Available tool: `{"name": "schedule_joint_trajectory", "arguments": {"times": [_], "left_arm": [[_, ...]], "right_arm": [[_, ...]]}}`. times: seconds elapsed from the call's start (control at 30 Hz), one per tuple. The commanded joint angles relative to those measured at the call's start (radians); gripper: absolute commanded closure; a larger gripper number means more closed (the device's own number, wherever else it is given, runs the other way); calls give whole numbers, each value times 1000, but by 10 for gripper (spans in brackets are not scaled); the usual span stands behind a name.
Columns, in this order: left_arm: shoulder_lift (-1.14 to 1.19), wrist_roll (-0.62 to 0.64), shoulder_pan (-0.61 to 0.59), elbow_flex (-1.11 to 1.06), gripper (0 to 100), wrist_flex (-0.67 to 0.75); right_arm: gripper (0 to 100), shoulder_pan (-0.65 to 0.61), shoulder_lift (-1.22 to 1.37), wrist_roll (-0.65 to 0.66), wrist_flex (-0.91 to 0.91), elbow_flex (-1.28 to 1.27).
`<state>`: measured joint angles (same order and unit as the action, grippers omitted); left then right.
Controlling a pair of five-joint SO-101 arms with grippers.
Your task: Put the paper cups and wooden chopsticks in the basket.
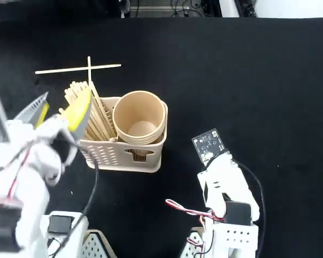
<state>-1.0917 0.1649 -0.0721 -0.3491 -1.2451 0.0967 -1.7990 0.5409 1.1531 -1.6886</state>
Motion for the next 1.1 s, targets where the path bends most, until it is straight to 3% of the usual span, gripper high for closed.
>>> {"name": "schedule_joint_trajectory", "arguments": {"times": [0.0, 0.2, 0.37, 0.47, 0.9, 1.07], "left_arm": [[258, 17, -111, 245, 730, -75], [631, 32, -280, 503, 729, -146], [910, 37, -343, 638, 730, -173], [1051, 107, -351, 707, 730, -163], [1517, 166, -346, 782, 730, 204], [1633, 307, -341, 782, 730, 324]], "right_arm": [[985, -5, -68, 6, 5, 2], [985, -5, -68, 6, 5, 2], [985, -5, -68, 6, 5, 2], [985, -5, -68, 6, 5, 2], [985, -6, -68, 6, 5, 2], [985, -6, -68, 6, 5, 2]]}}
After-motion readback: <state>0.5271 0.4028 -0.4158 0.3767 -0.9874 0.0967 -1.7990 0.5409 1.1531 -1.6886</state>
